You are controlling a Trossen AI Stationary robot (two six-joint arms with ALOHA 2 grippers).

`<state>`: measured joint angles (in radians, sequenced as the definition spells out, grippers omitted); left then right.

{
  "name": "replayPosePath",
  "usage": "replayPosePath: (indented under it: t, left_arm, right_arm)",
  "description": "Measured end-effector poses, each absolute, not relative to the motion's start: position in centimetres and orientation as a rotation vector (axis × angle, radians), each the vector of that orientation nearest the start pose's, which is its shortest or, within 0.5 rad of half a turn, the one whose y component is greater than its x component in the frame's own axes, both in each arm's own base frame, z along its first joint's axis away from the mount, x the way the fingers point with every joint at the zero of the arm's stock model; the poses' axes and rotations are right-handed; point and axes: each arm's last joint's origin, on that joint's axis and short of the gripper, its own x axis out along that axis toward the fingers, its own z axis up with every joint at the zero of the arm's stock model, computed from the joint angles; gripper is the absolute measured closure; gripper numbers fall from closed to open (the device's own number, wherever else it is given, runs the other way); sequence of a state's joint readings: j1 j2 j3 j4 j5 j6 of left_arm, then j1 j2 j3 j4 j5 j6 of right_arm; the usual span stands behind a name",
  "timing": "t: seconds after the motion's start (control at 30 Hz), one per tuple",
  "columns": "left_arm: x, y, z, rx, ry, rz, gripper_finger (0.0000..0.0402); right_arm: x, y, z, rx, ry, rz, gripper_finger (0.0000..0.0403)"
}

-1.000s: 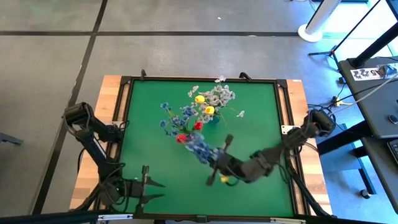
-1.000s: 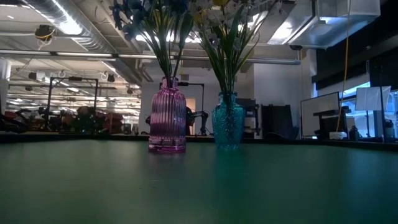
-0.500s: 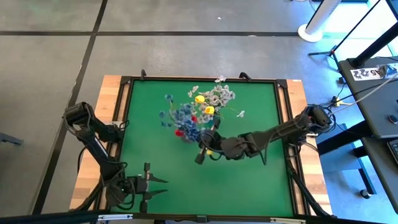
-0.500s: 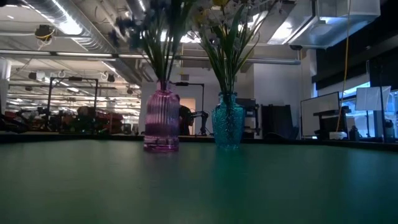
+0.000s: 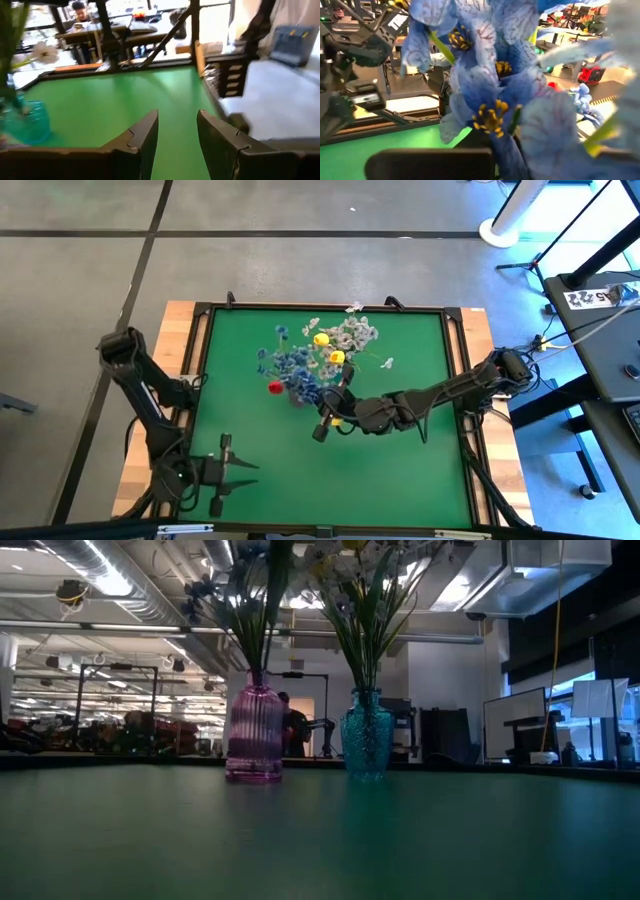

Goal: Sort flowers into vase by color
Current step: Put the blue flowers into the purple vase

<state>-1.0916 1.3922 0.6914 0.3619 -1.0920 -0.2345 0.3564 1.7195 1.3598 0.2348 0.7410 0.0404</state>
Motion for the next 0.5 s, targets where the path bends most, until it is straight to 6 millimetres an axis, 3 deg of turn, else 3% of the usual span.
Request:
replayPosePath:
  t: [0.17, 0.5]
  left_arm:
    - [15.6, -20.0, 22.1, 0.080, 0.250, 0.151, 0.0269]
    - [17.0, -10.0, 16.9, 0.047, 0.473, 0.504, 0.0269]
  right_arm:
    - [38.4, 10.8, 32.4, -0.019, 0.102, -0.415, 0.0390]
    - [39.2, 8.2, 32.2, 0.099, 0.103, -0.354, 0.0392]
